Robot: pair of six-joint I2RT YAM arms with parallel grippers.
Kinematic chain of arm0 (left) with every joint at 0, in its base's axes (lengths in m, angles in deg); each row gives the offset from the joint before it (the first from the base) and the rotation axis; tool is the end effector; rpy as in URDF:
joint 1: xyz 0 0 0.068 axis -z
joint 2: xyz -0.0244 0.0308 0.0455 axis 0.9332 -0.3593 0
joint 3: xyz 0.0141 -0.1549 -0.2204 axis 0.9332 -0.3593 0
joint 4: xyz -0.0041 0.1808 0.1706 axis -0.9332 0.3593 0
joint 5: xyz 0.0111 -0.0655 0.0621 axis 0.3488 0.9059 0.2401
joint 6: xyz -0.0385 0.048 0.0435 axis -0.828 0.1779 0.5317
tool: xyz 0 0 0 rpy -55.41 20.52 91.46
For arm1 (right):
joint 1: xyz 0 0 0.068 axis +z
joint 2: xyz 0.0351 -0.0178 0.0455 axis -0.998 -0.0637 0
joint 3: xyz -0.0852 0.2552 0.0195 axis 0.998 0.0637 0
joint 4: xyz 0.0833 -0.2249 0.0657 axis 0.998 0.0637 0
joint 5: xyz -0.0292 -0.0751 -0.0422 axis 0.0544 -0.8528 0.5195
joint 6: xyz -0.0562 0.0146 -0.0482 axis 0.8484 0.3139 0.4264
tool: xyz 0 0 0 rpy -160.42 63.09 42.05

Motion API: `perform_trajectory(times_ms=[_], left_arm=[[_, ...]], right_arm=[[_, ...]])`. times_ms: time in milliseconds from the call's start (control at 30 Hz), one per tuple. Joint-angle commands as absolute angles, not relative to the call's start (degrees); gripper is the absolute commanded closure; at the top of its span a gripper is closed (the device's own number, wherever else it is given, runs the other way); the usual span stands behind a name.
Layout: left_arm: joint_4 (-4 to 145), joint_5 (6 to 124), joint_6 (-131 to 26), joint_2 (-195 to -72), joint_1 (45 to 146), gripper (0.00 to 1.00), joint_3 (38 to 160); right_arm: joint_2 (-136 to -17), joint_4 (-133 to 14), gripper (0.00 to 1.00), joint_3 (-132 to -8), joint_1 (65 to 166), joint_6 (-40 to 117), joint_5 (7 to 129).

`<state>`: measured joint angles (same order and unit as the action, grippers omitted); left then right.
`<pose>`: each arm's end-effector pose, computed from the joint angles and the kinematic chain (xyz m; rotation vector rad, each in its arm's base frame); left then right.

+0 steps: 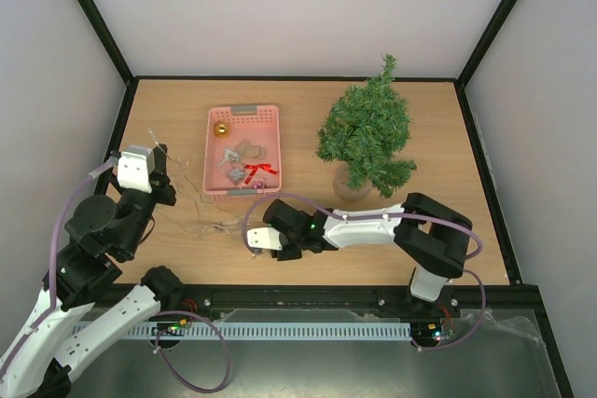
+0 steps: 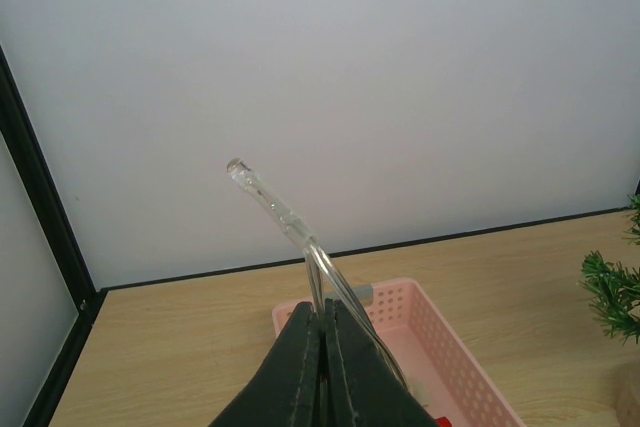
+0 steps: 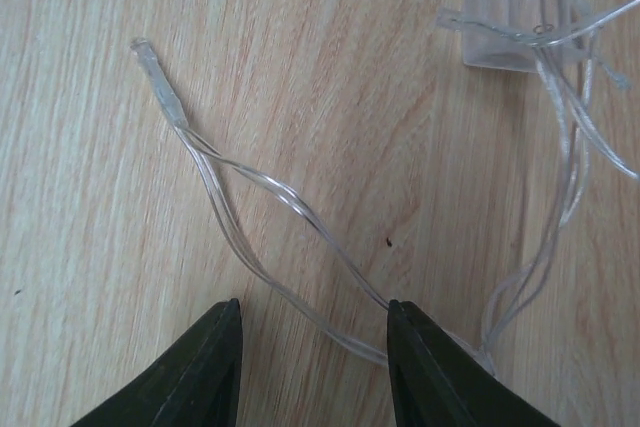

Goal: Decorate the small christmas tree
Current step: Pick up the decoration item from the center of the board.

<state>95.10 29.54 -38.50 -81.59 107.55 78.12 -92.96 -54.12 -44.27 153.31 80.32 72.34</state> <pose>0.0875 -0.0327 0.3916 0.1458 1.4832 -0.1591 0.1188 0.3139 0.1339 -2.0298 1.5276 0.4942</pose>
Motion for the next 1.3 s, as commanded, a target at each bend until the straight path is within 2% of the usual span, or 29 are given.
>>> perform_trajectory(times_ms=[0, 133, 233, 467, 633, 733, 800, 967, 1100, 1267], left_arm=[[95.0, 28.6, -38.7, -80.8, 107.7, 0.98, 79.5], [95.3, 28.2, -38.6, -80.5, 107.7, 0.98, 79.6], [95.5, 27.7, -38.3, -80.4, 107.7, 0.98, 79.7], [95.8, 27.0, -37.2, -80.1, 107.7, 0.98, 80.3], [95.8, 26.8, -37.2, -79.8, 107.7, 0.98, 80.1], [95.7, 27.3, -37.3, -79.9, 107.7, 0.98, 80.1], [95.8, 27.8, -37.6, -79.9, 107.7, 0.98, 80.1], [95.7, 28.6, -38.1, -79.8, 107.7, 0.98, 79.9], [95.7, 28.9, -37.7, -79.7, 107.7, 0.98, 80.0], [95.2, 29.3, -37.5, -79.7, 107.7, 0.98, 80.0]], right_arm=[[-96.7, -49.0, 0.61, -48.1, 152.9, 82.9, 71.8], [-98.4, -44.8, 0.71, -49.8, 152.5, 81.1, 71.9], [-98.0, -41.3, 0.75, -49.6, 152.1, 78.0, 71.6], [-95.8, -28.9, 0.76, -48.1, 151.4, 72.1, 69.2], [-93.8, -25.9, 0.77, -48.5, 149.2, 68.1, 68.3], [-90.6, -32.2, 0.76, -50.0, 148.9, 59.0, 69.1], [-88.7, -38.0, 0.73, -51.1, 148.8, 46.2, 70.8], [-89.8, -47.7, 0.73, -50.6, 149.4, 25.8, 70.7], [-89.0, -52.1, 0.73, -47.7, 150.4, 27.2, 63.6], [-90.9, -51.7, 0.73, -50.2, 150.4, 34.8, 57.7]])
